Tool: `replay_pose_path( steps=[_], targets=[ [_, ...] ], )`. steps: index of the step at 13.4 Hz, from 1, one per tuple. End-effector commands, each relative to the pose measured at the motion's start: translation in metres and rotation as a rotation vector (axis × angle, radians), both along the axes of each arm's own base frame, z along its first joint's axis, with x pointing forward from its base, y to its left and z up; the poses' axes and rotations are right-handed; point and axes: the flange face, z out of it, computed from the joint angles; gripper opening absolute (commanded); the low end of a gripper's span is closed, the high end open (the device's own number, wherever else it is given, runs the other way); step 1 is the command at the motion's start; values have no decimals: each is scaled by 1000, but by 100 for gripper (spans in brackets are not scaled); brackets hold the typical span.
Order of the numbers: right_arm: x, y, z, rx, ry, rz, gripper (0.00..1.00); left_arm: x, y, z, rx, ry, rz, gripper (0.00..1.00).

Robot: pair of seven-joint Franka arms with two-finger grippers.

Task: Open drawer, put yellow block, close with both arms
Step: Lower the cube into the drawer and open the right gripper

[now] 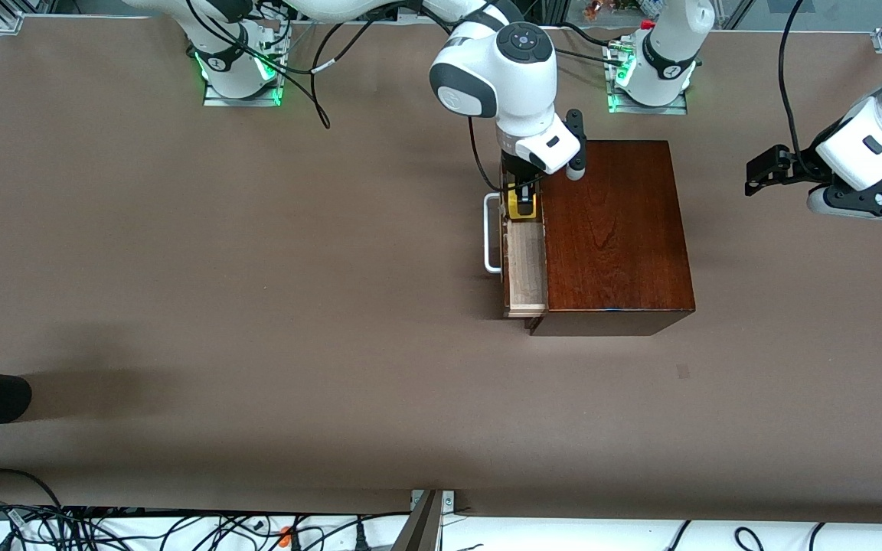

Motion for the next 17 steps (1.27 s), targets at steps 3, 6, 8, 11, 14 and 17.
replay_pose_path(
  steps=[3, 6, 8, 11, 14, 17],
  targets=[
    [5, 3, -13, -1, 20, 9, 21, 0, -3, 4, -27, 4, -2, 100],
    [4, 4, -21, -6, 23, 12, 21, -1, -4, 5, -27, 2, -2, 100],
    [5, 5, -25, -3, 23, 14, 21, 0, -4, 5, -27, 4, -2, 100],
    [5, 3, -29, -15, 27, 18, 22, -1, -4, 5, -27, 2, -2, 100],
    [6, 2, -29, -18, 29, 18, 22, 0, -4, 5, -27, 2, -3, 100],
    [5, 3, -34, -16, 30, 13, 24, 0, -4, 5, -27, 4, -5, 100]
  ],
)
